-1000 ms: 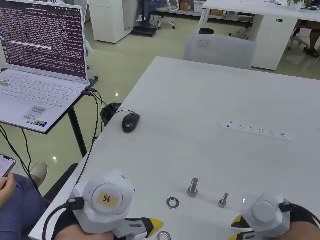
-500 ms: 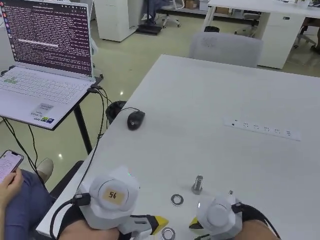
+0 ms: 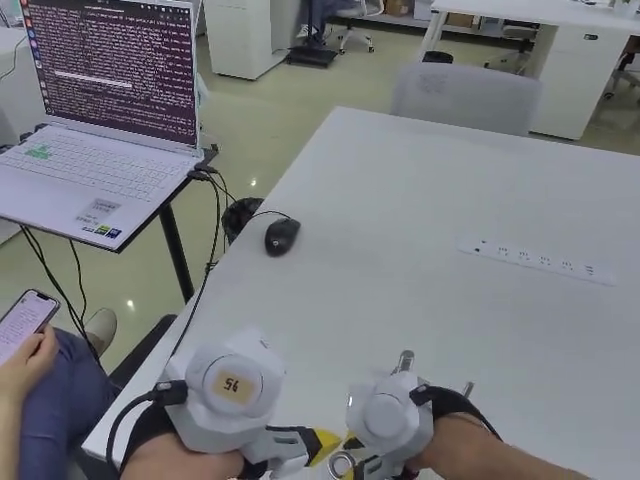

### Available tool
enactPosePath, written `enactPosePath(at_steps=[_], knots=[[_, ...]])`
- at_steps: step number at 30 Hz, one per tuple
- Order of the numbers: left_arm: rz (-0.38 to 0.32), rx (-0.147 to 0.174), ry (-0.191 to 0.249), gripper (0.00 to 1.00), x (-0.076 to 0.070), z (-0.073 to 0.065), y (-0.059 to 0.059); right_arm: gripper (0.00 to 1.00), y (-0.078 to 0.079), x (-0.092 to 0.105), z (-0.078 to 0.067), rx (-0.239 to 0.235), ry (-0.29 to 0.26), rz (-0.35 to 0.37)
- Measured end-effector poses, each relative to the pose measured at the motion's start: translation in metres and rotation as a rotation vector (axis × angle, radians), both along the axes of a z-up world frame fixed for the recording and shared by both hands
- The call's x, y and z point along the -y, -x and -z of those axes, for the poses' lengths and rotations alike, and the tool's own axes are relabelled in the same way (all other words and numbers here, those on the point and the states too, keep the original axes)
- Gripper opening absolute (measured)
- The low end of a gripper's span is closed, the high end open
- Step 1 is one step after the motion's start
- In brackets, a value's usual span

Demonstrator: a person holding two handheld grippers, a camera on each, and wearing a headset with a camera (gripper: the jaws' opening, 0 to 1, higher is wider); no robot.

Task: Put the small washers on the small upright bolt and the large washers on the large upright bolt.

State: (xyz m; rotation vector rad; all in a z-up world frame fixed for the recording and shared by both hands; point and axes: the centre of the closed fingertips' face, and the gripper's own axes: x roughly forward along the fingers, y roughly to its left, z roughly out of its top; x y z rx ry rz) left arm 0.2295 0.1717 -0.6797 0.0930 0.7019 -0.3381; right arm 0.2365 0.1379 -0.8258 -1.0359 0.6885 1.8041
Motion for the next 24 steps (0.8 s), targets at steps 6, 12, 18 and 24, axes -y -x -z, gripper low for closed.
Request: enactPosePath(at_steps=[6, 12, 18, 24], knots=[[-0.009, 0.0, 0.0, 0.59, -0.003, 0.0, 0.001, 0.28, -0.001, 0.003, 0.0, 0.045, 0.036, -0.112], [-0.002, 0.0, -0.001, 0.59, -0.002, 0.0, -0.001, 0.28, 0.001, 0.004, 0.0, 0.063, 0.057, -0.172], [-0.004, 0.003, -0.006, 0.59, -0.003, -0.002, -0.001, 0.24, 0.0, 0.007, 0.001, 0.064, 0.055, -0.161], [-0.012, 0.002, -0.006, 0.59, -0.006, -0.002, 0.001, 0.23, -0.013, 0.021, 0.001, 0.05, 0.043, -0.075]])
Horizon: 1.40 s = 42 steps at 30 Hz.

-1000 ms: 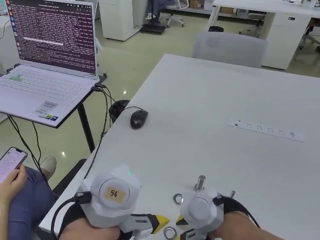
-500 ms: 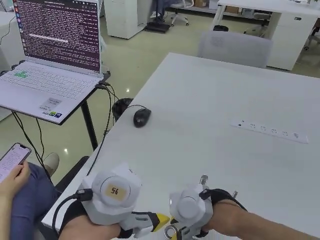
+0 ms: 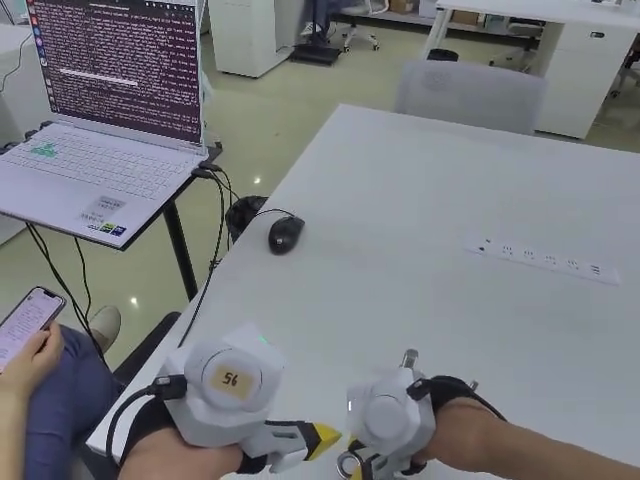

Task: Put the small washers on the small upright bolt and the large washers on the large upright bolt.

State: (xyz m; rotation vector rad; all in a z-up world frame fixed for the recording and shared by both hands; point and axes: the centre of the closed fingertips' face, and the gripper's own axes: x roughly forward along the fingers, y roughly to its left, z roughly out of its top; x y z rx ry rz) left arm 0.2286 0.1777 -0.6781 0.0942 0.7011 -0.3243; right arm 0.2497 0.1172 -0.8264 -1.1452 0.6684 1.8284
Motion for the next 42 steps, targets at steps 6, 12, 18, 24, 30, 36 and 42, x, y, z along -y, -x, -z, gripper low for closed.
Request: enactPosePath(at_steps=[6, 12, 18, 24, 30, 36, 42], knots=[[0.004, -0.002, 0.003, 0.59, 0.002, 0.002, 0.0, 0.23, -0.016, 0.025, -0.002, -0.022, -0.006, 0.136], [0.007, 0.0, 0.004, 0.59, 0.002, 0.001, -0.002, 0.23, -0.026, 0.049, -0.003, -0.039, -0.02, 0.236], [0.026, -0.003, 0.002, 0.59, 0.009, 0.002, -0.003, 0.23, -0.046, 0.059, -0.009, -0.046, -0.05, 0.342], [0.03, -0.003, 0.001, 0.59, 0.009, 0.001, -0.004, 0.23, -0.06, 0.062, -0.016, -0.036, -0.068, 0.389], [0.037, -0.006, 0.001, 0.59, 0.012, 0.002, -0.004, 0.23, -0.077, 0.056, -0.034, -0.011, -0.099, 0.406], [0.039, -0.004, 0.002, 0.59, 0.013, 0.002, -0.005, 0.23, -0.099, 0.047, -0.058, 0.026, -0.124, 0.402], [0.039, -0.005, 0.003, 0.59, 0.013, 0.003, -0.005, 0.23, -0.124, 0.032, -0.078, 0.039, -0.16, 0.423]])
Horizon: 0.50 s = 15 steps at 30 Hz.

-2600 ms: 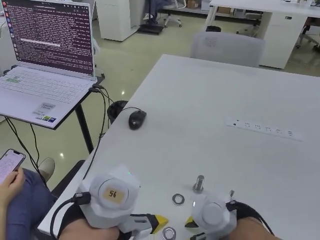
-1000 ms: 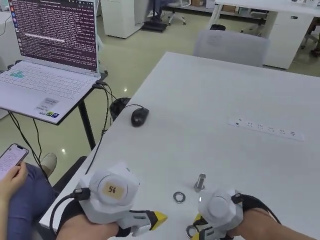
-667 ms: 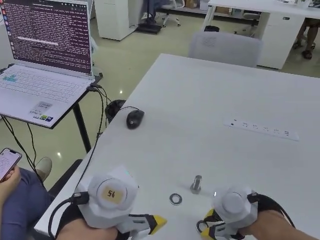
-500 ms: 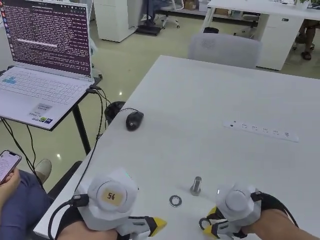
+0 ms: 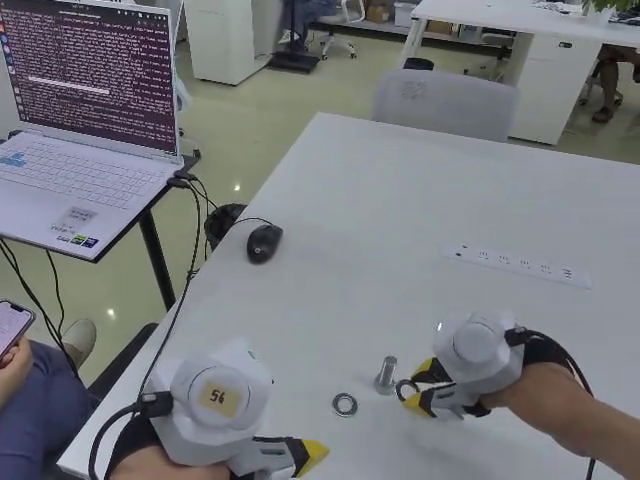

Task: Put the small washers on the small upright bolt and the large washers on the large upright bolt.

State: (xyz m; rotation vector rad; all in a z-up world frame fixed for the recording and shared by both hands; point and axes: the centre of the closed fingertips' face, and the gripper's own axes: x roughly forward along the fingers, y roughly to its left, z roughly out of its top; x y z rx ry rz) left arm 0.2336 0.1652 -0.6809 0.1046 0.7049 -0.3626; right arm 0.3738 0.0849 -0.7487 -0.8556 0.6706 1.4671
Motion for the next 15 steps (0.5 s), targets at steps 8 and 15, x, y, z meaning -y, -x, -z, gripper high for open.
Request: enactPosePath(at_steps=[8, 15], knots=[[-0.009, -0.001, 0.005, 0.59, -0.002, 0.001, 0.0, 0.23, -0.024, -0.019, -0.008, 0.027, 0.01, 0.0], [-0.016, -0.002, 0.006, 0.59, -0.005, 0.001, 0.0, 0.23, -0.026, -0.025, 0.001, 0.017, 0.051, -0.024]])
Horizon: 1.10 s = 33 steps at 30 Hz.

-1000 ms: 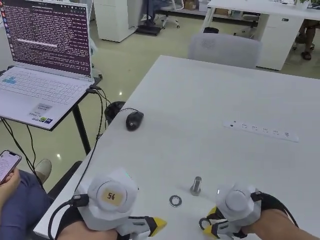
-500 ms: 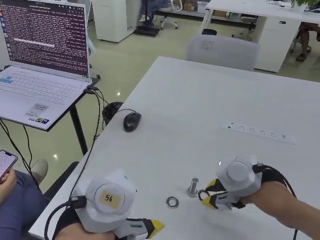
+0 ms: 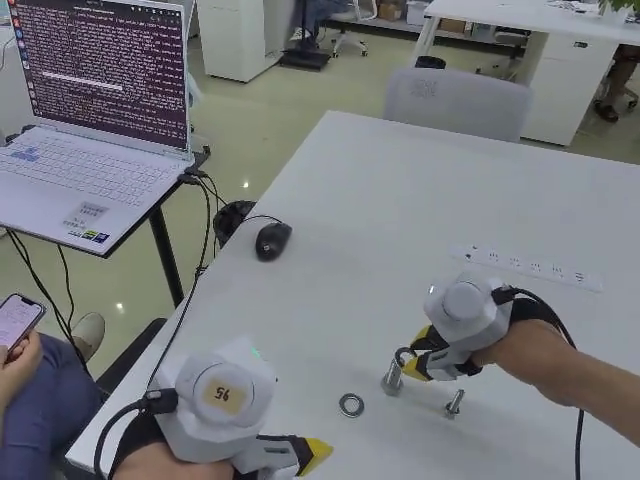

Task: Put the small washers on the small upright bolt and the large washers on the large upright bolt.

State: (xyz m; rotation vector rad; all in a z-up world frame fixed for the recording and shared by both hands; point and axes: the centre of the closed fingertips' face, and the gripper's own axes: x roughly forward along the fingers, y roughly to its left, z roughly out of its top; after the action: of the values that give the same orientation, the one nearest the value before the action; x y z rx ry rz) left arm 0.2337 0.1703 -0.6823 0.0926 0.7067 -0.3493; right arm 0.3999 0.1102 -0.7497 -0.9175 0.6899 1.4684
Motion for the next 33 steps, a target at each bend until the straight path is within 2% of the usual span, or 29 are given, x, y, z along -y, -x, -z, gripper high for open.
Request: enactPosePath(at_steps=[20, 25, 33], knots=[[-0.001, -0.006, 0.003, 0.59, -0.001, 0.002, -0.001, 0.23, 0.003, -0.008, 0.015, -0.024, 0.034, -0.003], [-0.003, -0.009, 0.003, 0.59, -0.001, 0.003, 0.0, 0.23, 0.003, -0.008, 0.023, -0.028, 0.055, -0.002], [-0.008, -0.013, 0.001, 0.59, -0.003, 0.004, 0.002, 0.23, 0.003, -0.007, 0.042, -0.034, 0.099, 0.017]])
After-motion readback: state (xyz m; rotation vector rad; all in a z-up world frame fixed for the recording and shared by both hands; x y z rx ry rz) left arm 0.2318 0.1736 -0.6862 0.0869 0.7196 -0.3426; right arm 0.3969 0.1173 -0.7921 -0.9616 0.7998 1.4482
